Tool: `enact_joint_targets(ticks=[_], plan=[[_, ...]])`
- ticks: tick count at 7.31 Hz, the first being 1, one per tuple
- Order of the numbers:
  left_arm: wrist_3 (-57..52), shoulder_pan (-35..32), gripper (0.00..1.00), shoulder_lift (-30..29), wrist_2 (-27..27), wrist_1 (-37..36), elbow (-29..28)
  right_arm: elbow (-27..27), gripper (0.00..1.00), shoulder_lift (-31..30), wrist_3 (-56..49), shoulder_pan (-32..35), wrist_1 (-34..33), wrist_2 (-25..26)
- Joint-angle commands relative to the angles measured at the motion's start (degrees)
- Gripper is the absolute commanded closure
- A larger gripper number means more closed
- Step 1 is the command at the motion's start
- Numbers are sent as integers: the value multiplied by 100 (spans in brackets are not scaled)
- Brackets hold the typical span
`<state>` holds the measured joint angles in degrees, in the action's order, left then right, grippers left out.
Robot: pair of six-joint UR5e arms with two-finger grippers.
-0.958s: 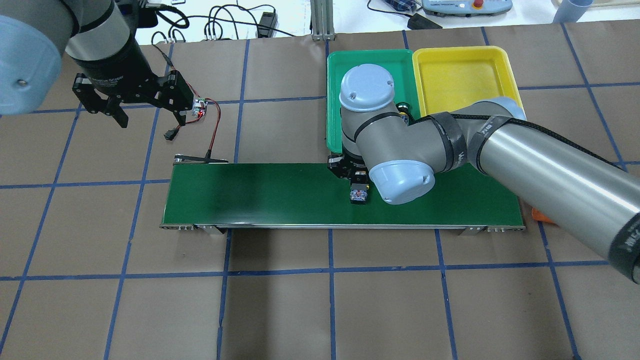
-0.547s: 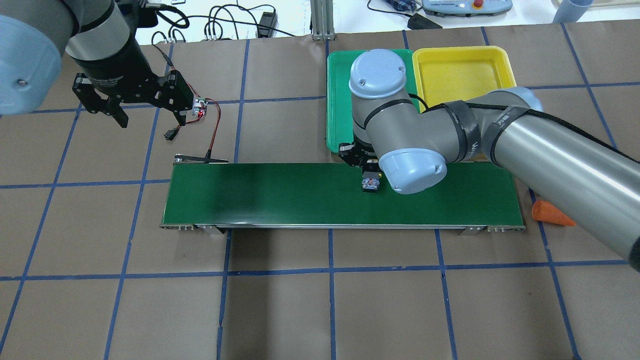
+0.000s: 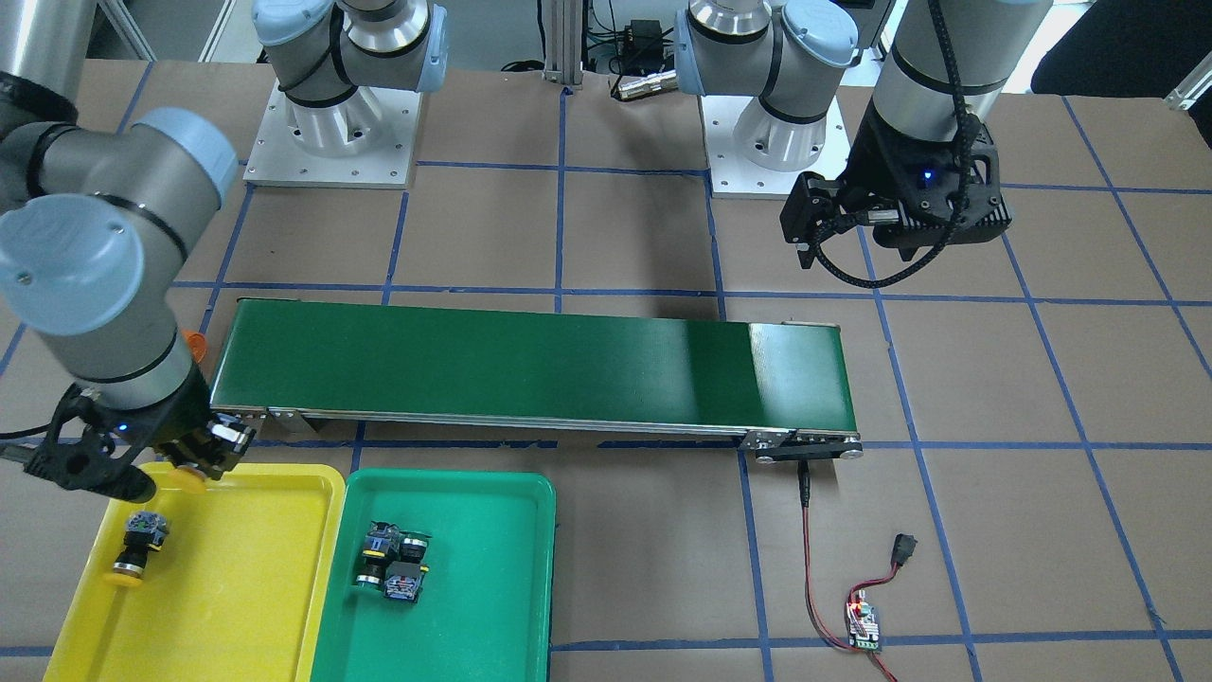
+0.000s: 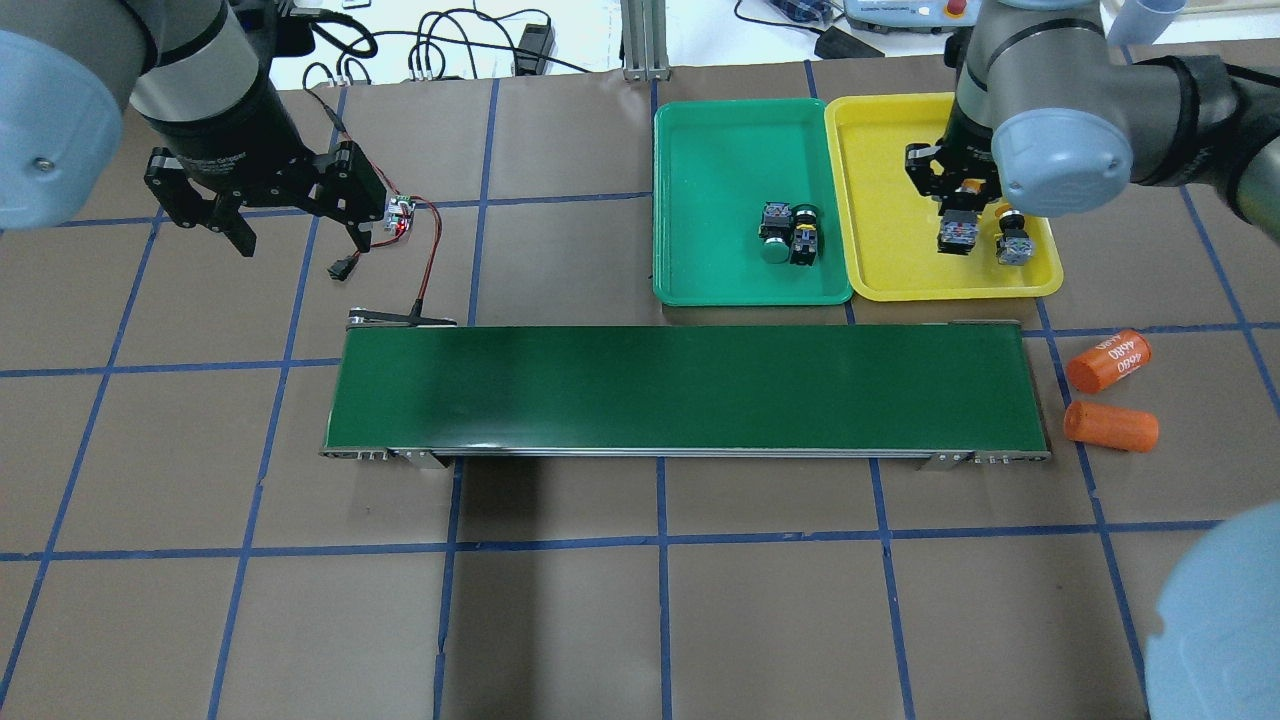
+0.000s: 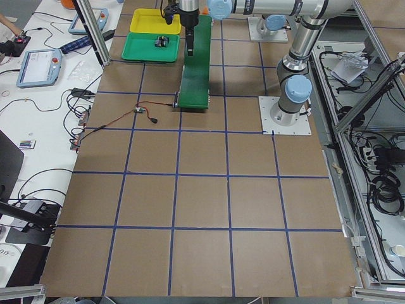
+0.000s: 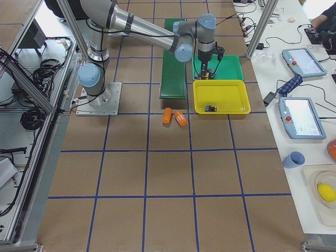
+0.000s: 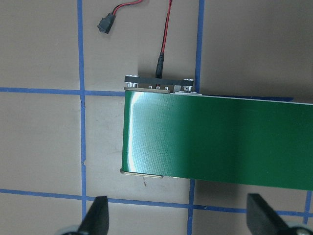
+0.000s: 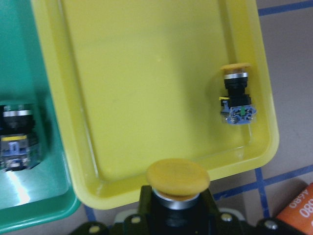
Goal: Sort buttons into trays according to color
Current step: 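Carry the yellow button into the yellow tray and open the right gripper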
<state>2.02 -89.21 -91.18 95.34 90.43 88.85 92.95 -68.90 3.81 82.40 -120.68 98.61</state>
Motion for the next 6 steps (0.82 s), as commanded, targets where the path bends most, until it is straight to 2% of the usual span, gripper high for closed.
enact_joint_targets(ticks=[1, 3, 4, 5, 6], plan=[[0, 1, 0, -5, -6, 1, 10, -136, 100, 673, -642, -346, -586, -8], [0, 1, 0, -6, -6, 1, 1, -145, 99, 904, -653, -374, -913, -17], [9, 1, 0, -6, -6, -8, 1, -137, 53, 1044, -610, -374, -1053, -34], [9, 1, 0, -6, -6, -8, 1, -128, 20, 1141, -583, -374, -1063, -17], [9, 1, 0, -6, -15, -8, 1, -128, 0, 1055, -635, -391, -1002, 1]])
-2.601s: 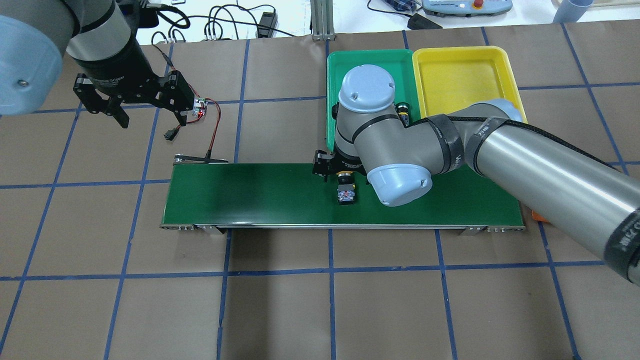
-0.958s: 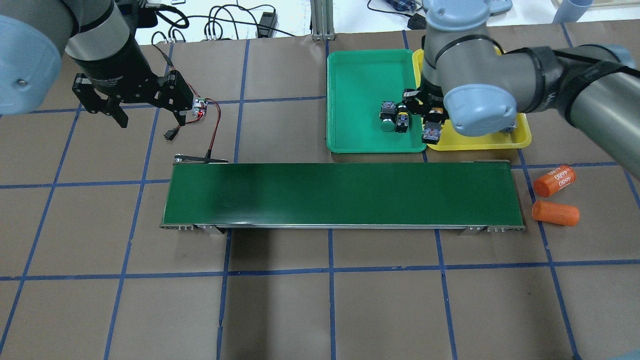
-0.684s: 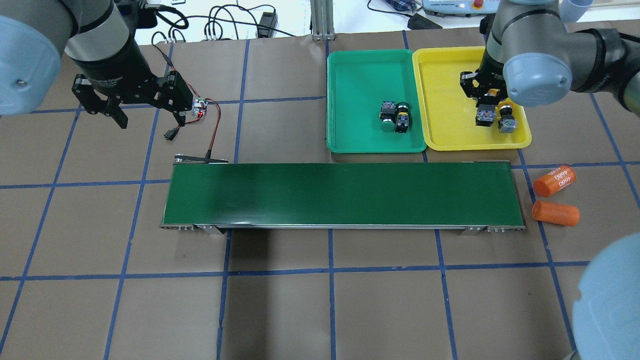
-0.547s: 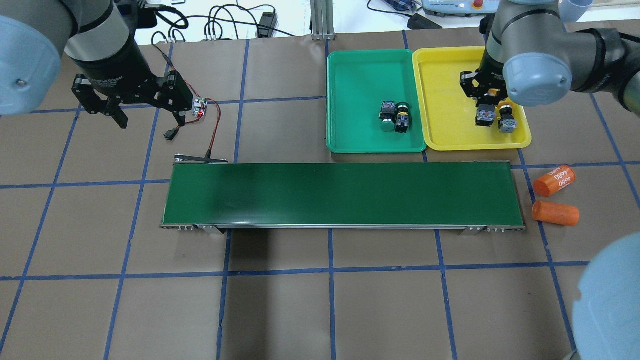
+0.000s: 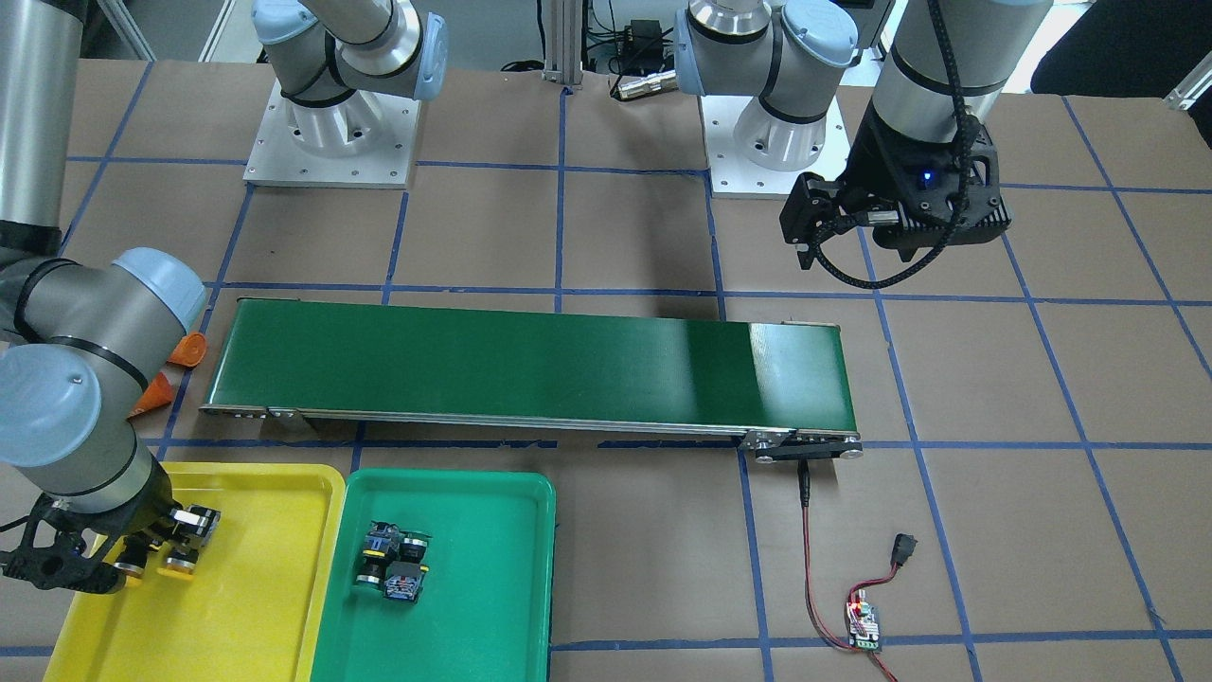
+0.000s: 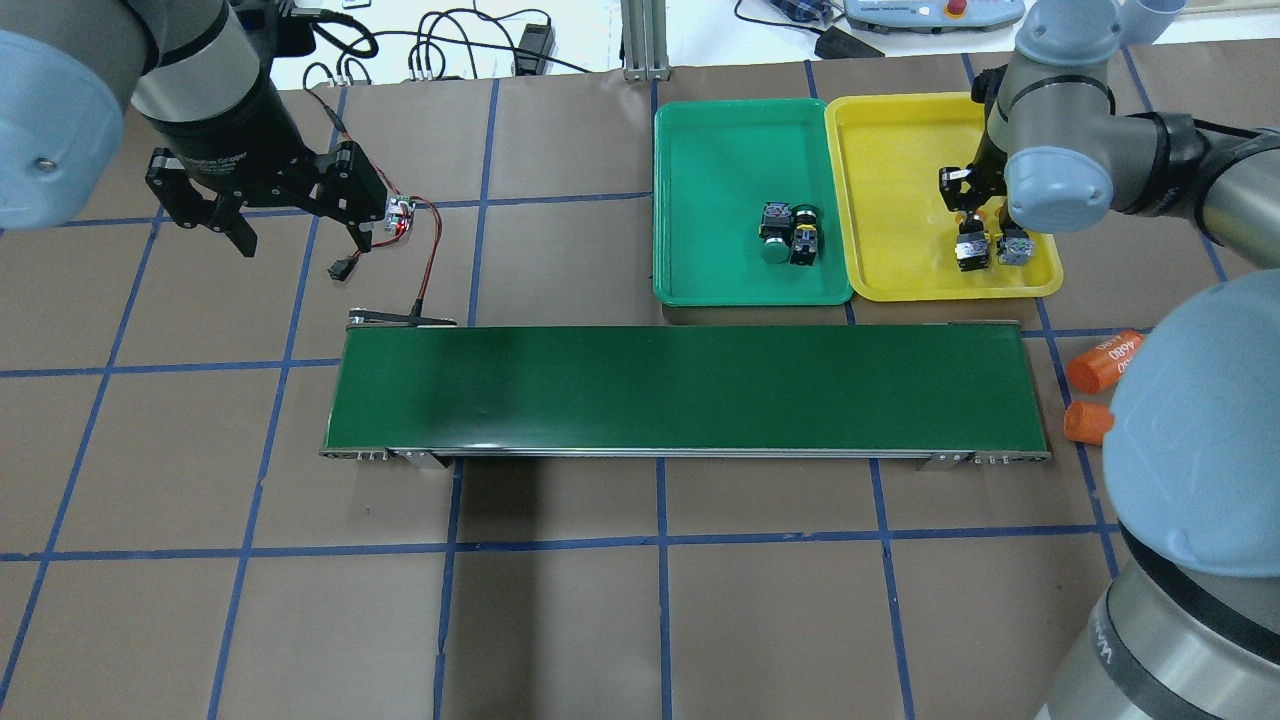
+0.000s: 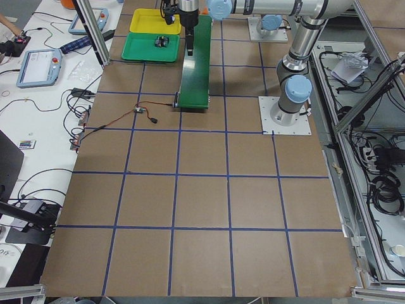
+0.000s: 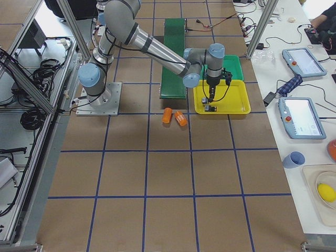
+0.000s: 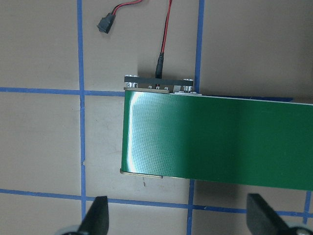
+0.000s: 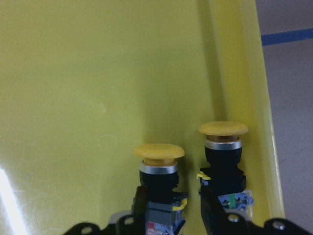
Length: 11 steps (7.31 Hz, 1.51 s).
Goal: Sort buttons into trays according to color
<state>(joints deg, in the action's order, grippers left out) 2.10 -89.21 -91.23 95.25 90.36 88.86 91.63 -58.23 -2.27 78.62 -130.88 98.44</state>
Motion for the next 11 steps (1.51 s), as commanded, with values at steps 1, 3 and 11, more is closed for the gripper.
enact_joint_targets(ticks=[1, 3, 11], plan=[[1, 0, 0, 9, 2, -1, -9, 30, 0, -257, -37, 4, 401, 8], [1, 0, 0, 9, -7, -1, -9, 30, 0, -1421, -37, 30, 2084, -366], [-8, 9, 0, 0, -7, -1, -27, 285, 0, -4056, 95, 742, 5275, -827]])
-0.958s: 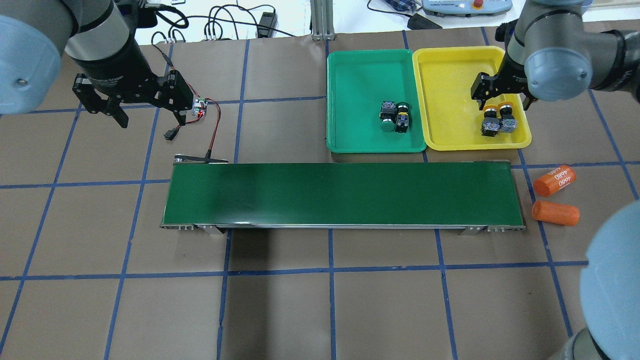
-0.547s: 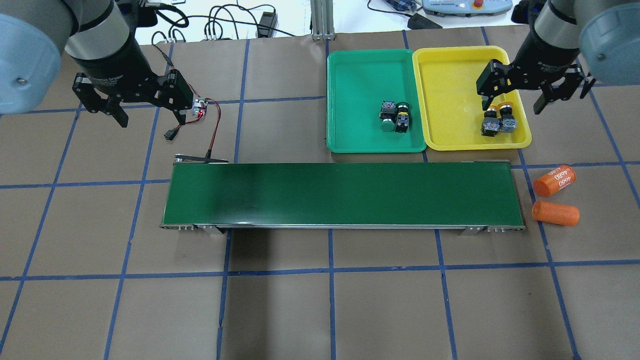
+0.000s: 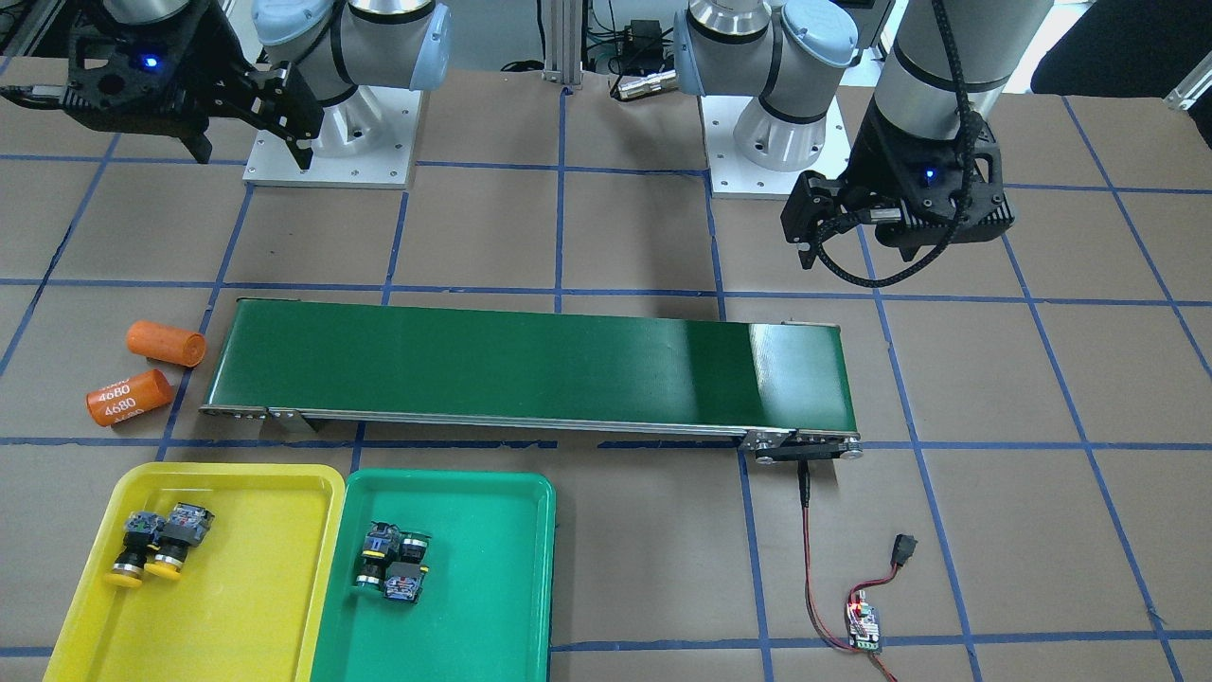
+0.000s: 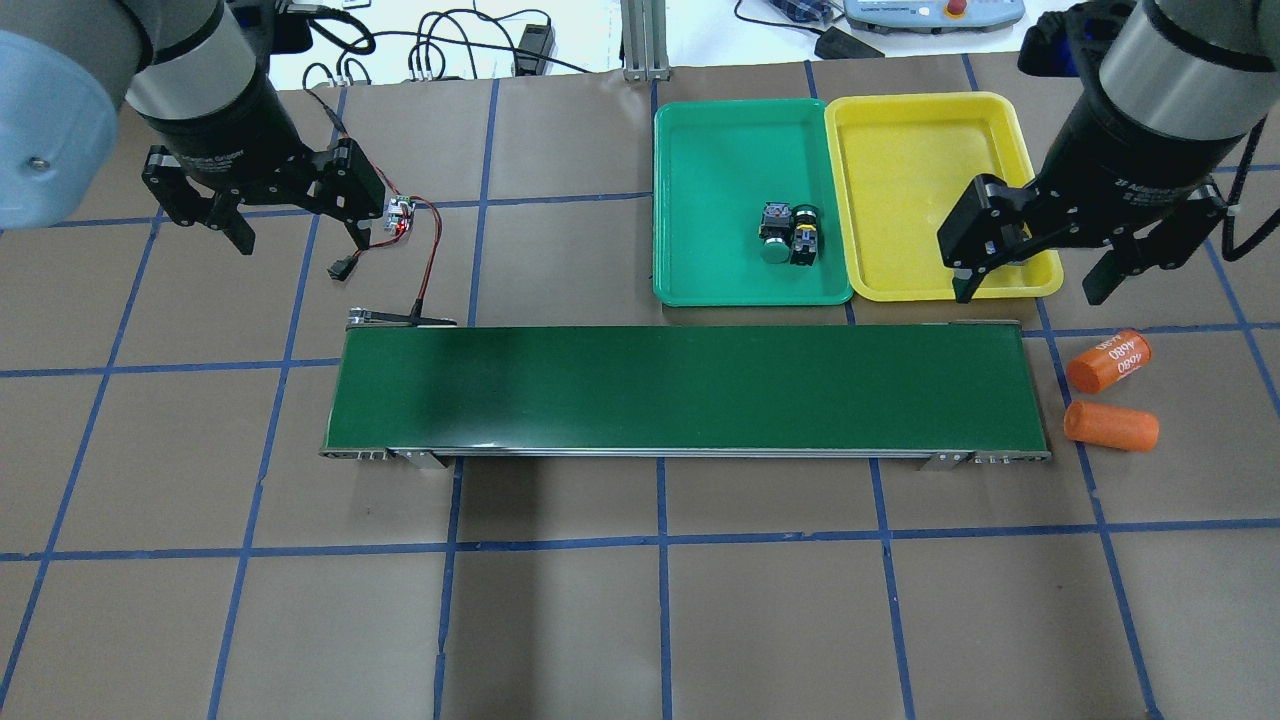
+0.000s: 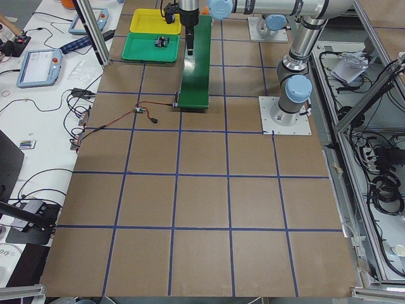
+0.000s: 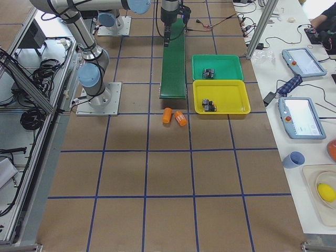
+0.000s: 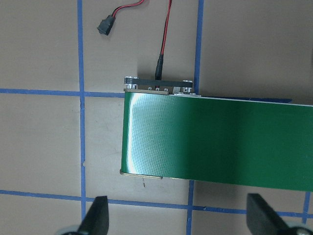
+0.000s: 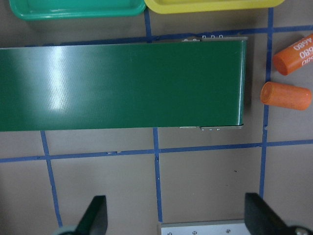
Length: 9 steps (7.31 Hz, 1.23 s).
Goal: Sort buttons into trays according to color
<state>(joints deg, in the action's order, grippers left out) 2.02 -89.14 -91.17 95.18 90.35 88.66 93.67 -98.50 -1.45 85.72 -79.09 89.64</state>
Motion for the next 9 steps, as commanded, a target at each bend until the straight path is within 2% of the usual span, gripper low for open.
enact_joint_targets(ticks=[1, 4, 7, 9], plan=[[0, 2, 0, -6, 0, 0, -16, 90, 0, -21, 335, 67, 61, 36], [-9, 2, 0, 2, 26, 9, -43, 99, 0, -29, 488, 269, 52, 35], [-9, 2, 0, 2, 9, 0, -7, 99, 0, 155, 469, 261, -440, 62], [-9, 2, 0, -7, 9, 9, -77, 107, 0, 155, 409, 235, -318, 88]])
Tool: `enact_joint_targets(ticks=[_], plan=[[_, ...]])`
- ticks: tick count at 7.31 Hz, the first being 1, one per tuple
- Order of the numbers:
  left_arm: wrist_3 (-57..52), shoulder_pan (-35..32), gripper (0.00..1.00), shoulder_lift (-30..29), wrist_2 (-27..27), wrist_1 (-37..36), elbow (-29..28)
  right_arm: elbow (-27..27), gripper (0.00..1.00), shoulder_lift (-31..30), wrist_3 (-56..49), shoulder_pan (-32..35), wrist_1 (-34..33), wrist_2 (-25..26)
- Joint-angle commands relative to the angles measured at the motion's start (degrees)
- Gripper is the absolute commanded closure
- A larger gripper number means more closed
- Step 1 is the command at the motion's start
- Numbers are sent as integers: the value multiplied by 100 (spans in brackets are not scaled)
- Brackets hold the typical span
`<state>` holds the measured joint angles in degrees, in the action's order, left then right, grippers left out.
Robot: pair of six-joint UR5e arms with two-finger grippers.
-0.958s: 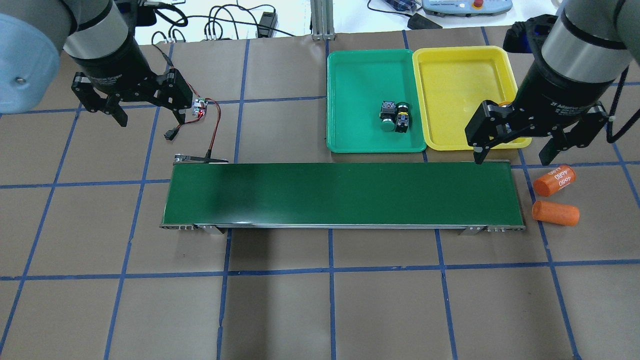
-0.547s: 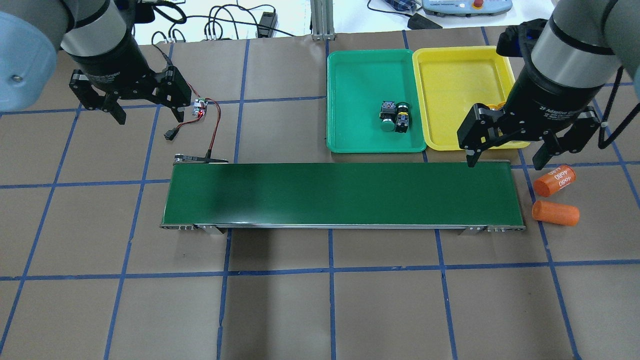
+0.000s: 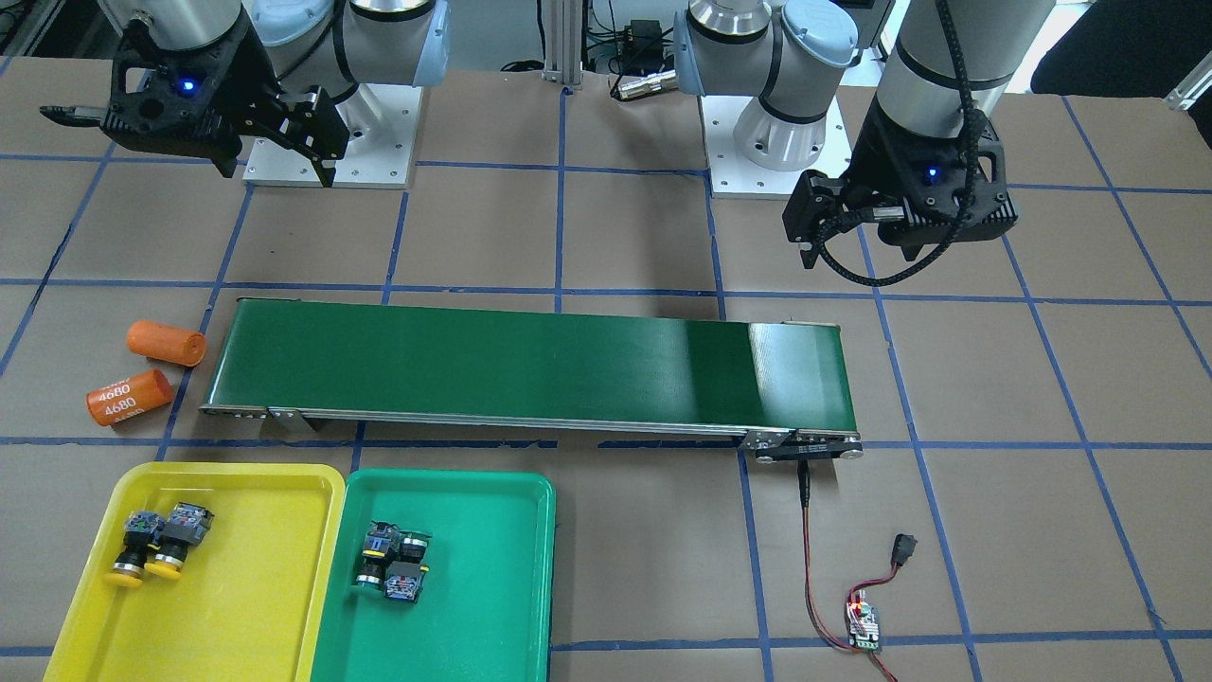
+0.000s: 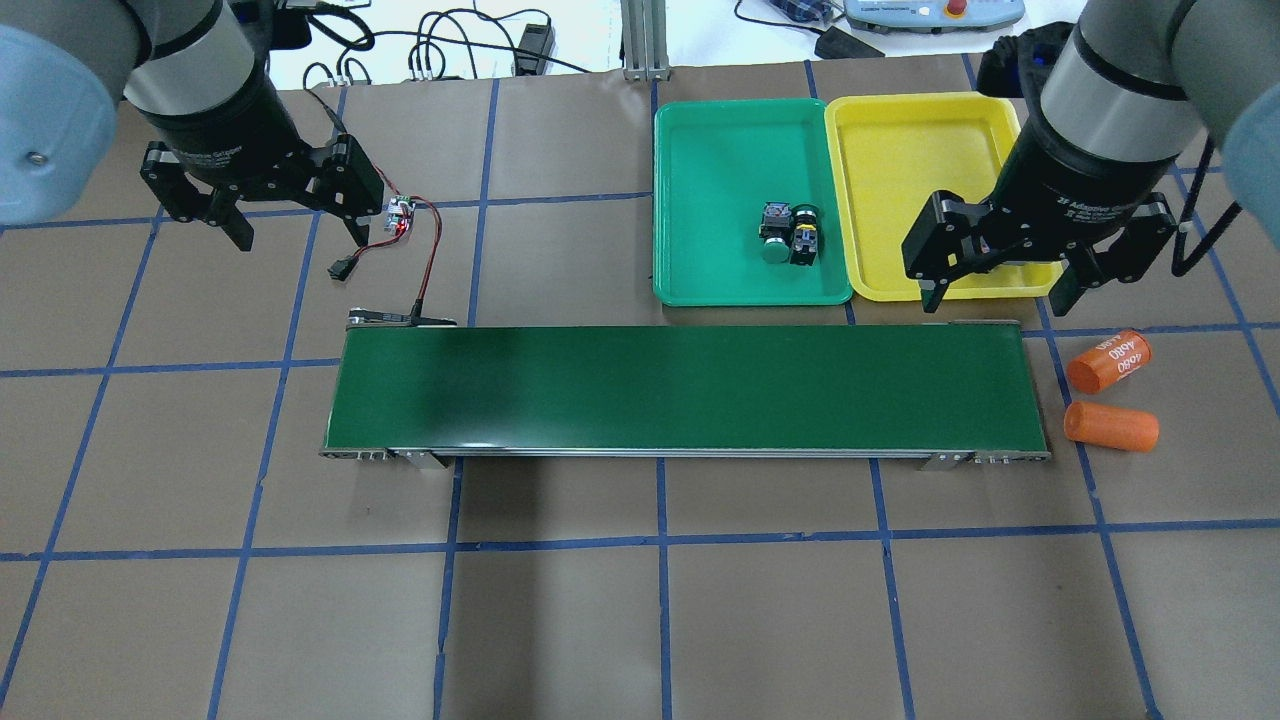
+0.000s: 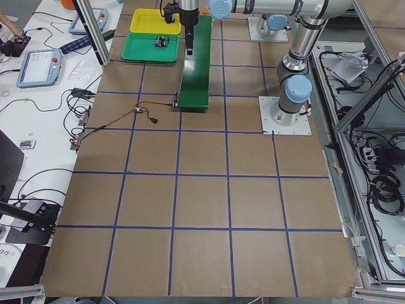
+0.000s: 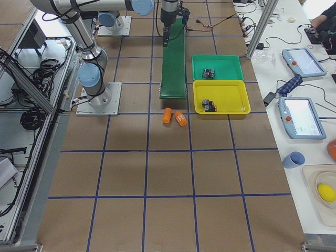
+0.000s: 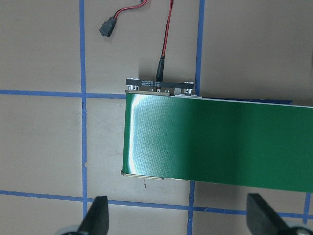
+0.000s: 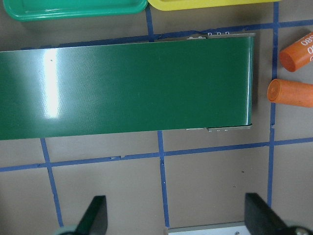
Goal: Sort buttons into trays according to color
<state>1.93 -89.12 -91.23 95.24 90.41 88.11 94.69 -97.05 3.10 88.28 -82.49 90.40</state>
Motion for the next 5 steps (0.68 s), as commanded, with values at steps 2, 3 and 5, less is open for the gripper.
enact_joint_targets(ticks=[2, 3, 5], plan=[[0, 9, 0, 0, -5, 2, -31, 6, 0, 11, -46, -21, 31, -13], [0, 9, 0, 0, -5, 2, -40, 6, 0, 2, -37, -21, 49, -5], [0, 0, 0, 9, 3, 2, -14, 6, 0, -33, -11, -21, 40, -5]])
